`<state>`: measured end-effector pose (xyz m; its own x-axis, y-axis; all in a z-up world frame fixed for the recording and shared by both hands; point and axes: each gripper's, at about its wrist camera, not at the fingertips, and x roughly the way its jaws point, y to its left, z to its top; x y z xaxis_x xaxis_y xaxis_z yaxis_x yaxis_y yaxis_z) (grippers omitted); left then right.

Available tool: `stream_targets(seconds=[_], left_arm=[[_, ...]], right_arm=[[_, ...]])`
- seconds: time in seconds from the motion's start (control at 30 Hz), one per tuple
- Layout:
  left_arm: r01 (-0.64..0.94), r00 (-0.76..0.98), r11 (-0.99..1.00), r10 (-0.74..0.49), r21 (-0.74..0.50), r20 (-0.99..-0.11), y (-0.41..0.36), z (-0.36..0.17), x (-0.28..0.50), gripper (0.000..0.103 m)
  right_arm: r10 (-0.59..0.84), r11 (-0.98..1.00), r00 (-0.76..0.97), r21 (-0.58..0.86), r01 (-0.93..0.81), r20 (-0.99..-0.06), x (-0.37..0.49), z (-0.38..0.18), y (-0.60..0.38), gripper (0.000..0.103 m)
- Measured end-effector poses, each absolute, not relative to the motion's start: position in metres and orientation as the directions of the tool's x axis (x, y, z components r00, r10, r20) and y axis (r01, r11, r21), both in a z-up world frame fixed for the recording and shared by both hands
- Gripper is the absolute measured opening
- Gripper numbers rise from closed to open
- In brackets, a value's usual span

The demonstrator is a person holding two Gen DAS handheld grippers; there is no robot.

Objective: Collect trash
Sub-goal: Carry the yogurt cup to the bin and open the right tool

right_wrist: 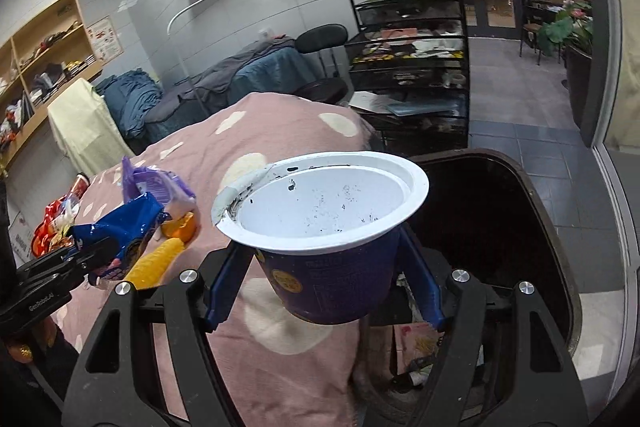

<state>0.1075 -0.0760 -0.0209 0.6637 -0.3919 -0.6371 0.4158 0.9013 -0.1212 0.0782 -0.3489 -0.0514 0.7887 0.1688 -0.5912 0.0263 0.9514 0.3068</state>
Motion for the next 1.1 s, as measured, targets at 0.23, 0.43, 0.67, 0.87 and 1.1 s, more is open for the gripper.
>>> stream_targets(seconds=[0.23, 0.43, 0.67, 0.87, 1.1], left_arm=[[0.485, 0.621, 0.867, -0.433, -0.114, -0.653, -0.110, -0.024, 0.111, 0.023], [0.514, 0.591, 0.849, -0.455, -0.124, -0.666, -0.128, -0.027, 0.119, 0.023], [0.527, 0.562, 0.840, -0.457, -0.128, -0.689, -0.143, -0.035, 0.126, 0.023], [0.532, 0.542, 0.836, -0.457, -0.133, -0.706, -0.148, -0.041, 0.131, 0.023], [0.550, 0.523, 0.825, -0.461, -0.130, -0.717, -0.158, -0.043, 0.134, 0.023]], right_arm=[[0.096, 0.940, 0.770, 0.313, 0.139, -0.630, 0.079, -0.071, -0.390, 0.072], [0.054, 0.925, 0.721, 0.306, 0.224, -0.691, 0.092, -0.090, -0.412, 0.072], [0.050, 0.925, 0.620, 0.270, 0.267, -0.783, 0.117, -0.124, -0.418, 0.072], [0.060, 0.924, 0.577, 0.264, 0.277, -0.815, 0.124, -0.142, -0.412, 0.077], [0.066, 0.922, 0.609, 0.282, 0.266, -0.791, 0.107, -0.135, -0.406, 0.086]])
